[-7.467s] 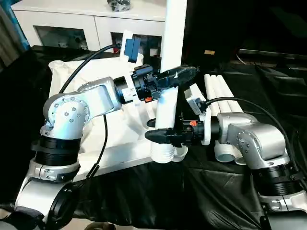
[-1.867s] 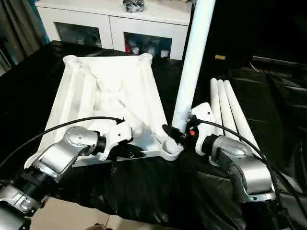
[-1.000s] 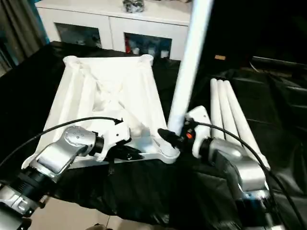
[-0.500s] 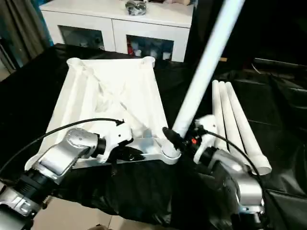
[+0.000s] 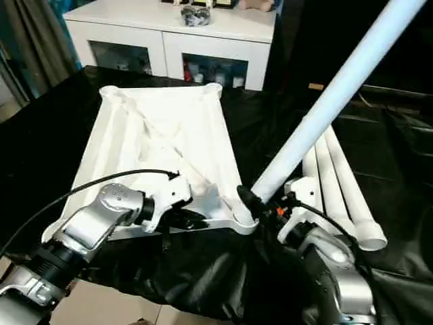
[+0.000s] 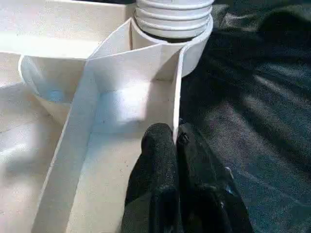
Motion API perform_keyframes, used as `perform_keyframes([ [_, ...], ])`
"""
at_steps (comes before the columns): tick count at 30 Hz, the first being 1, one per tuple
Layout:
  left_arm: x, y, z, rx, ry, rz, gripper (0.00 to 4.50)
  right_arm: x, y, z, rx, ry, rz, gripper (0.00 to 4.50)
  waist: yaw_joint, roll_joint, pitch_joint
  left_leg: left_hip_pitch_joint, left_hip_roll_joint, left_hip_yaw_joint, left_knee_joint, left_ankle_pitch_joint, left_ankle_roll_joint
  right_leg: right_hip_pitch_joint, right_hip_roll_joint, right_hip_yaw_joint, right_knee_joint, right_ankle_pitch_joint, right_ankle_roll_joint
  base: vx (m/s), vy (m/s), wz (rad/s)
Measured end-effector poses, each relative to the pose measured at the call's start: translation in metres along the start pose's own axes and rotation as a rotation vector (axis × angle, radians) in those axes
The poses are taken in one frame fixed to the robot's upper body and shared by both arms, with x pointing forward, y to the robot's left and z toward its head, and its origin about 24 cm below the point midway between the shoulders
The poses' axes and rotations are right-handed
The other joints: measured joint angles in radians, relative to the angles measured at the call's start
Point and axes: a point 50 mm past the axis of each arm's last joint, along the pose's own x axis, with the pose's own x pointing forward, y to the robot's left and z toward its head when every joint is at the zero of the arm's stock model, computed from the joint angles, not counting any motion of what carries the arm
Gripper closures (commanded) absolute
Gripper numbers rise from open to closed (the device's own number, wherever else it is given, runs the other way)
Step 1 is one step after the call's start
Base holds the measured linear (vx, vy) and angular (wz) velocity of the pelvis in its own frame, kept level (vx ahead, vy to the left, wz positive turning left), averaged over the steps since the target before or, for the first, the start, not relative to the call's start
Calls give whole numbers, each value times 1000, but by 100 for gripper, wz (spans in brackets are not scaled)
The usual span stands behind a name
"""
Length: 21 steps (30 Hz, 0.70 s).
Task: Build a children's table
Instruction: Insert table leg to table base
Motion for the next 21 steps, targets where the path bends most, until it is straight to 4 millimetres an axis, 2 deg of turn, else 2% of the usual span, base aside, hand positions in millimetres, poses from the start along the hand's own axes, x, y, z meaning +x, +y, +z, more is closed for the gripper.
perform_keyframes([
  [13,-3,2,-2,27,17,-11,450,13,2,15,-147,138,144,260,-5,0,-1,1,0,0,-2,0,0,1,0,0,-1,0,1,0,0,0],
  [21,-2,4,0,43,29,-27,450,15,1,18,-215,205,222,260,-5,-3,-2,2,0,0,-2,0,0,1,0,0,-2,-1,1,0,0,0],
])
